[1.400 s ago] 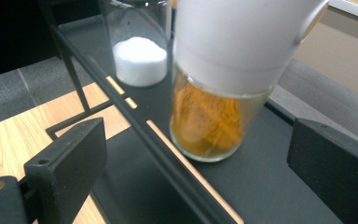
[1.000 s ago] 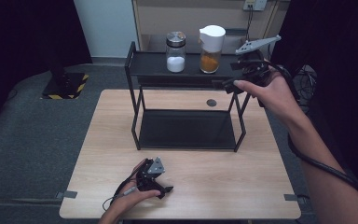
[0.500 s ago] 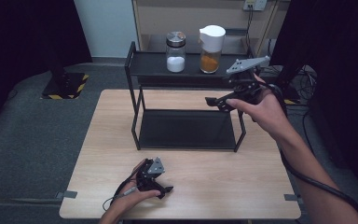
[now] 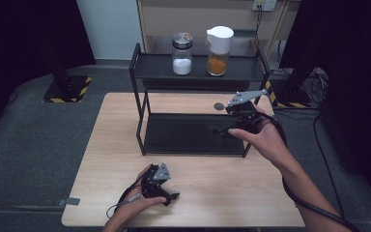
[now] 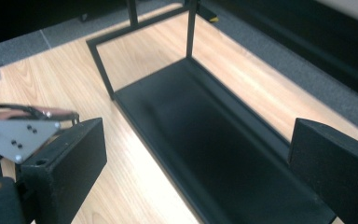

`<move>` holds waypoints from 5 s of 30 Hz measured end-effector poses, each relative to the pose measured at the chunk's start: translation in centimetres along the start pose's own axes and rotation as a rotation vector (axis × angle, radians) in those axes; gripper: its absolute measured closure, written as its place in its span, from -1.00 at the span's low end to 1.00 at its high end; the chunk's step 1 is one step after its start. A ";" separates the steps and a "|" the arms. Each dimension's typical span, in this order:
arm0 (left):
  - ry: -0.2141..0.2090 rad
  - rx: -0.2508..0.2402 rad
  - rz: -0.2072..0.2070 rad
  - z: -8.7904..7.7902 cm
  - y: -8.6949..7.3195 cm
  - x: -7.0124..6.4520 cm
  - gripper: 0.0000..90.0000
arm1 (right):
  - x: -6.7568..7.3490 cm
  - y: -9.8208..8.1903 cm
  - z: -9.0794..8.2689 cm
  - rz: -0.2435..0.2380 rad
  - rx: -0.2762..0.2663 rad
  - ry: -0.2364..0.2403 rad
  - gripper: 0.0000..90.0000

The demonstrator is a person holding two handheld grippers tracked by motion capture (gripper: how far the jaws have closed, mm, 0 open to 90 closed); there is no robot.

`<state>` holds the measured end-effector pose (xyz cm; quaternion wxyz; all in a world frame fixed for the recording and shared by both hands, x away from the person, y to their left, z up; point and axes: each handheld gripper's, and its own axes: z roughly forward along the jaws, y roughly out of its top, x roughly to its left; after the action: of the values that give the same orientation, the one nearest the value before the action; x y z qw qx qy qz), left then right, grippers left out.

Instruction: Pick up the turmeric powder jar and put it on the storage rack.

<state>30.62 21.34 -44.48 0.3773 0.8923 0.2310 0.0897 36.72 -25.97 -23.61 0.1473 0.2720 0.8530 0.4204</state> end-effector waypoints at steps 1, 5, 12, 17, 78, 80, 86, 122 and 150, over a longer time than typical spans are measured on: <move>0.001 0.000 0.001 0.0 0.0 0.0 -1.00 | 0.1 -0.4 0.2 0.002 0.003 -0.001 -0.88; 0.001 0.001 0.002 0.0 0.0 0.0 -1.00 | 0.2 -2.0 1.3 0.006 0.026 -0.001 -0.88; 0.001 0.001 0.002 0.0 0.0 0.0 -1.00 | 0.4 -4.8 2.4 0.021 0.041 0.006 -0.88; 0.001 0.001 0.001 0.0 0.0 0.0 -1.00 | 0.8 -6.3 2.7 0.012 0.049 0.005 -0.88; 0.004 0.001 -0.006 0.0 0.0 -0.1 -1.00 | 1.3 -22.0 3.8 0.072 0.149 -0.035 -0.89; 0.004 0.001 -0.005 0.0 0.0 -0.1 -1.00 | 1.2 -22.2 3.7 0.075 0.151 -0.042 -0.89; 0.004 0.001 -0.005 0.0 0.0 -0.1 -1.00 | 0.7 -22.7 3.2 0.095 0.145 -0.061 -0.90; 0.003 0.001 -0.005 0.0 0.0 -0.1 -1.00 | 0.7 -23.7 2.9 0.130 0.126 -0.121 -0.97; 0.003 0.001 -0.006 0.0 0.0 -0.1 -1.00 | 0.9 -23.7 2.9 0.138 0.126 -0.129 -0.97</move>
<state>30.52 21.31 -44.49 0.3768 0.8917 0.2341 0.0898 29.34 -35.40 -44.30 0.1551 0.3654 0.8457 0.3567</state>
